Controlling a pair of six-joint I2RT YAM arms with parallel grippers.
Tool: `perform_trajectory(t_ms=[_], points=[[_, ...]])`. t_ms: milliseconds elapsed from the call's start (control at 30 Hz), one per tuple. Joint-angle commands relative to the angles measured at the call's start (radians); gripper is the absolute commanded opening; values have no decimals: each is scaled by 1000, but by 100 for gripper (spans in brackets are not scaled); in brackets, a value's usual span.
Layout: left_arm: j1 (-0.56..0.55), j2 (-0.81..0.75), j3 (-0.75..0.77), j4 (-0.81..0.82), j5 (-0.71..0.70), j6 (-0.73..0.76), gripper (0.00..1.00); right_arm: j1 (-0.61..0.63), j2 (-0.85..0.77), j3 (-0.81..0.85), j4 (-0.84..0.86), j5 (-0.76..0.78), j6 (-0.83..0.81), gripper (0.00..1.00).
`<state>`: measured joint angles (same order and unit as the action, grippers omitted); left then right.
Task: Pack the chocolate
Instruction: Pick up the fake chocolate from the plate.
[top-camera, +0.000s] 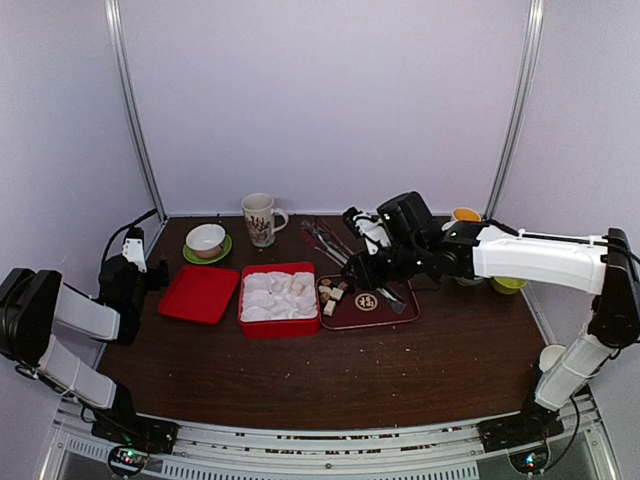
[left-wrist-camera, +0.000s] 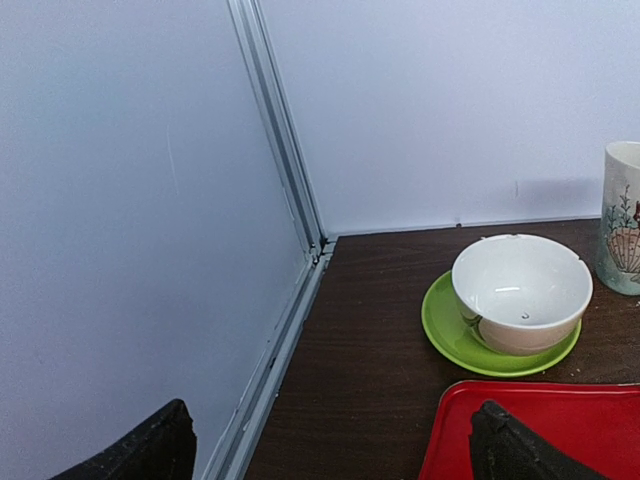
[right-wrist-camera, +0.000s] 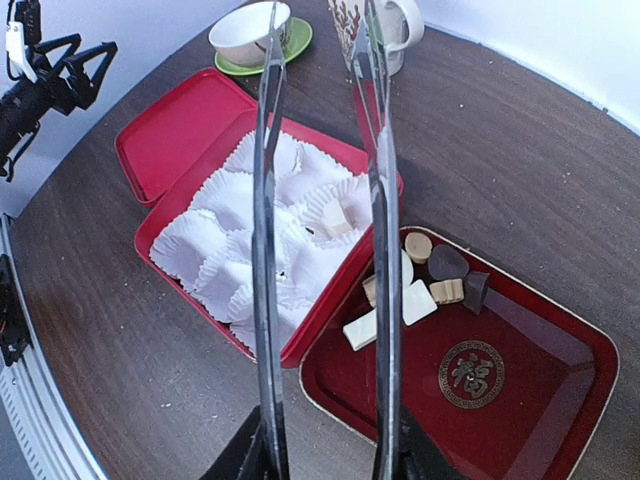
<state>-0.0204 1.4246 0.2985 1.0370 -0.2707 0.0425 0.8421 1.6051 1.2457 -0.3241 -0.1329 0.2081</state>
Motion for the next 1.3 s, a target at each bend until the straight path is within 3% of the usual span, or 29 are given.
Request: perform_trajectory(t_ms=[0, 533, 900, 1267], points=[[6, 4, 11, 25, -8, -10, 98, -22, -71, -77, -13, -8, 5, 36], [6, 4, 10, 27, -8, -10, 98, -42, -172, -320, -26, -11, 94, 35], [6, 3, 10, 26, -8, -10, 98, -42, -155, -340, -103, 17, 69, 38], [5, 3, 11, 27, -8, -10, 98, -43, -43, -243, -184, 93, 50, 38]])
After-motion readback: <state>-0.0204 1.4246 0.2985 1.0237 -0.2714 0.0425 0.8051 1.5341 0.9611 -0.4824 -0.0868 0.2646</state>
